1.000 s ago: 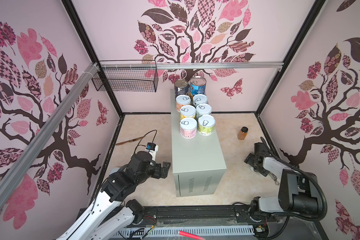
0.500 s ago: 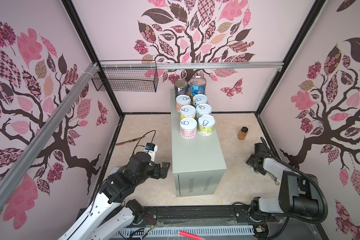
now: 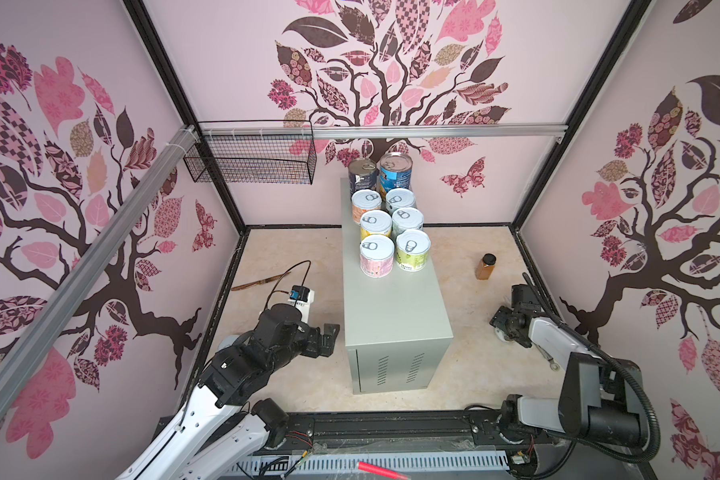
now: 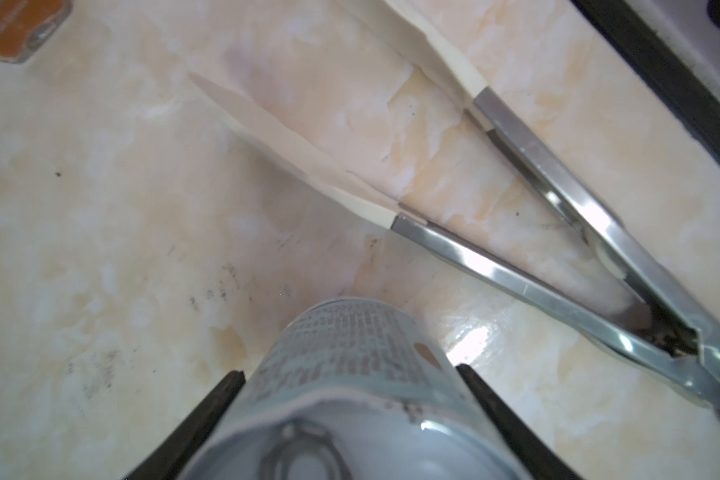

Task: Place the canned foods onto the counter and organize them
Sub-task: 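Lift the silver-lidded can with the right gripper off the floor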

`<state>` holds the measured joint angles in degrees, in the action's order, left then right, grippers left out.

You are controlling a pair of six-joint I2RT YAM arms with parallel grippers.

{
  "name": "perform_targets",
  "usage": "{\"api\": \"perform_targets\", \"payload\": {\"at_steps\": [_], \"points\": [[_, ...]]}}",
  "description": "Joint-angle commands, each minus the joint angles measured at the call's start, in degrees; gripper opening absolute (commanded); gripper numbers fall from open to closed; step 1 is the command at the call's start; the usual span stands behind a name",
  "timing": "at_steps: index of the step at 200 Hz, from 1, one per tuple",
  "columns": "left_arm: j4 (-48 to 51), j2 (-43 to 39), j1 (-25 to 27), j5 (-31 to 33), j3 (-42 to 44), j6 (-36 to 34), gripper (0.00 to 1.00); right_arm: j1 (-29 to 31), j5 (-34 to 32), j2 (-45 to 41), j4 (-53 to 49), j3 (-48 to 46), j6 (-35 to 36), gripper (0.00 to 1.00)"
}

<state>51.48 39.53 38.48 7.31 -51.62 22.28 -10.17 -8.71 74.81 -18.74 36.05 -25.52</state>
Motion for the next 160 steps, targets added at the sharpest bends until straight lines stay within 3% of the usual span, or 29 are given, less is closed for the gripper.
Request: {"api": "perform_targets", "payload": {"at_steps": [1,63,107,160], "points": [[-1.26,0.09,-0.33,0.49,1.45,-0.53,0.98,0.42,4.71,-3.59,-1.86,5.56,2.24,0.51],[-0.97,0.54,-0.36,1.21,1.47,-0.31,0.98,5.91,11.18,-6.76,-7.71,12.08,2.45,0.49],[-0.86,0.96,-0.33,1.39,1.52,-0.31,0.98,6.22,16.00,-10.71,-13.97,19.38,1.96,0.49],[-0.86,1.55,-0.31,1.23,1.50,-0.31,0.98,6.92,21.36,-13.02,-25.61,31.71,6.24,0.49]]}}
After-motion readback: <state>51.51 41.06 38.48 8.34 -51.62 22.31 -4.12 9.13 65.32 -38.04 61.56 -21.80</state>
